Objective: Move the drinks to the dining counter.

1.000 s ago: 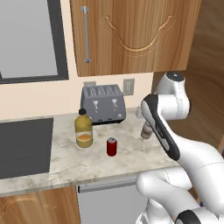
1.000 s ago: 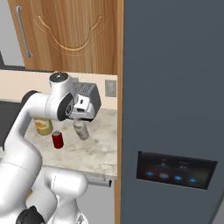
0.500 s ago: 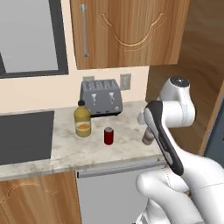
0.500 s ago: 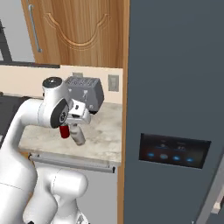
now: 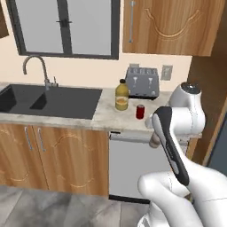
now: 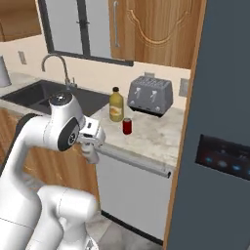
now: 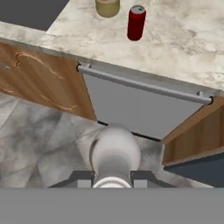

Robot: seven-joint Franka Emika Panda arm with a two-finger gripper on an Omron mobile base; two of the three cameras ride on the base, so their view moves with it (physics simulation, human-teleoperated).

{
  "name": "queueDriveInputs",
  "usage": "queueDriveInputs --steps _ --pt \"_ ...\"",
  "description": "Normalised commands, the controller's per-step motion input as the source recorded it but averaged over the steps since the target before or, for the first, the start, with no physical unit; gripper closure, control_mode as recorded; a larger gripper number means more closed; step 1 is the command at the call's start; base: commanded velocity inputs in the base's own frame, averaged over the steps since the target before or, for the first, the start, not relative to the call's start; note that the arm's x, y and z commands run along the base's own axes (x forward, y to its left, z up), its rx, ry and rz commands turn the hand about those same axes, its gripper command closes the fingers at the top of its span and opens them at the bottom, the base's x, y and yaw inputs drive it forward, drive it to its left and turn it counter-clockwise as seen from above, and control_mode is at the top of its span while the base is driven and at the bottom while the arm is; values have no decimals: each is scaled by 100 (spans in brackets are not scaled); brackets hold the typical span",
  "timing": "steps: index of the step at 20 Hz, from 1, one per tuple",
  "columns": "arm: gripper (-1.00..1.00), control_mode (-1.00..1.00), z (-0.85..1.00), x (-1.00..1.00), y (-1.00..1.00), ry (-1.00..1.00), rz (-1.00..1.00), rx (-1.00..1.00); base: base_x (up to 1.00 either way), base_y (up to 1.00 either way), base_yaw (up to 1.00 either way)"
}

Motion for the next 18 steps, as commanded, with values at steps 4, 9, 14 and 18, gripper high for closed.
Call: queueDriveInputs --steps 4,9,14,18 --pt "100 100 0 0 0 0 0 0 0 0 97" --pt "100 100 0 0 0 0 0 0 0 0 100" --pt "100 100 0 0 0 0 0 0 0 0 100" --pt "100 100 0 0 0 0 0 0 0 0 100"
